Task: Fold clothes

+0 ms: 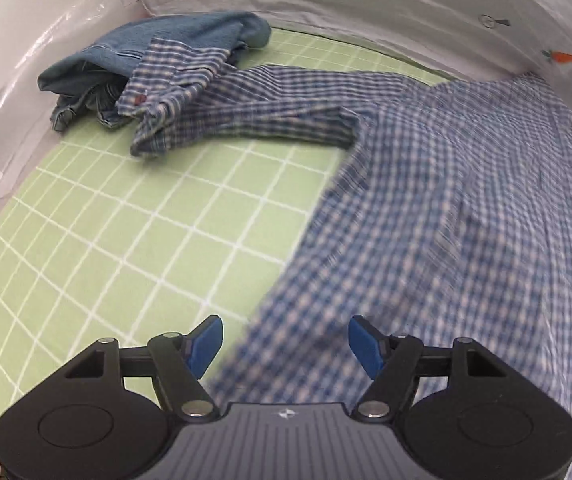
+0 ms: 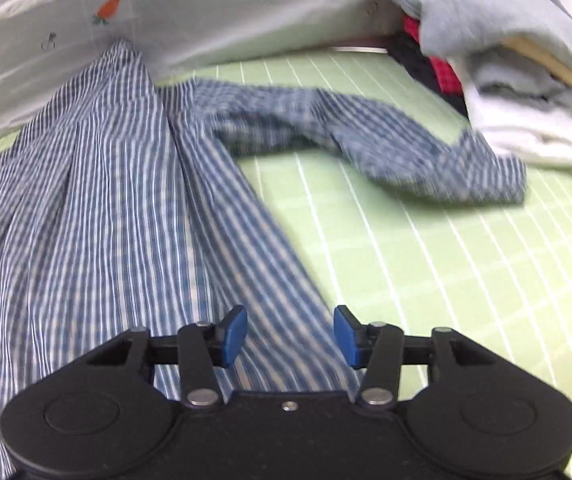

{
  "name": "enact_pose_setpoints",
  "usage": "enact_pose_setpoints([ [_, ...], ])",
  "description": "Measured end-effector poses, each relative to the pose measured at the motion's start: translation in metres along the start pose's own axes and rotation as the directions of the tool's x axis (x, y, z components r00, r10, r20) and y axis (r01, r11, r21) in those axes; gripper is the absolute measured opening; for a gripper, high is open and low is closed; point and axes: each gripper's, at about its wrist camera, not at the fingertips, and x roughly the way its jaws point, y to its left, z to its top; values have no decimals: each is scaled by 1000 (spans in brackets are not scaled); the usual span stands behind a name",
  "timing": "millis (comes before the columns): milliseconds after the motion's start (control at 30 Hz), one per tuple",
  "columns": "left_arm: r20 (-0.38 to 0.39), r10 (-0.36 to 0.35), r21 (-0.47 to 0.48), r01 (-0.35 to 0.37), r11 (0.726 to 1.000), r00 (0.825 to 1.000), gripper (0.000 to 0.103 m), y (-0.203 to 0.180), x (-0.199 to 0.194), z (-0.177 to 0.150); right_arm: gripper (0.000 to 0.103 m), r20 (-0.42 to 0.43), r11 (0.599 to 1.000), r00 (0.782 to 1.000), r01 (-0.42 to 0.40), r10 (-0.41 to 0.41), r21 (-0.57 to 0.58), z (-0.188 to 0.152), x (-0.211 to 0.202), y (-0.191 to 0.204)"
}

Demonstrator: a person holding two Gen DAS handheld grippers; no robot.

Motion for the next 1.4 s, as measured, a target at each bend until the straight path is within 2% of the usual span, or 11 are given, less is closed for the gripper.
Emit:
enact_pose_setpoints([
  [167,-9,-29,77,29,997,1000,70,-11,-18,-23,37,-10,1000,1000,6,-6,-3,-28,-2,-10],
  [233,-14,-48,103,49,993,999,70,-16,-23,-32,14,-2,1000,1000,17,-17,-17,-31,-4,-11],
  [300,-19,-66,129,68,989,998,70,-21,-27,-40,7,7,999,1000,28,-28,-20,-33,-6,-15],
  [367,-27,-81,160,84,984,996,70,-28,-28,-47,7,8,1000,1000,21,-21,14,-33,-7,-23],
  [600,-60,-147,241,158,958,987,71,-68,-27,-62,8,1,994,996,92,-92,-64,-29,-7,-14],
  [667,-47,-143,248,150,957,989,72,-82,-32,-65,13,-6,996,996,87,-87,-36,-28,-7,-18],
  [733,-33,-141,234,145,961,989,80,-94,-35,-68,28,-7,996,996,87,-87,-15,-27,-8,-25],
  [833,-56,-141,184,149,971,988,81,-112,-32,-74,63,27,993,995,93,-95,72,-30,-11,-47],
  [1033,-86,-98,94,106,990,991,81,-152,-26,-90,70,65,987,995,67,-78,145,-11,-9,-99],
  [1200,-69,-28,51,32,998,997,90,-171,-25,-101,75,122,981,991,26,-51,194,26,-5,-137],
  [1400,-71,42,-19,-44,999,997,100,-182,-21,-108,87,159,986,987,-9,-17,164,74,20,-156],
])
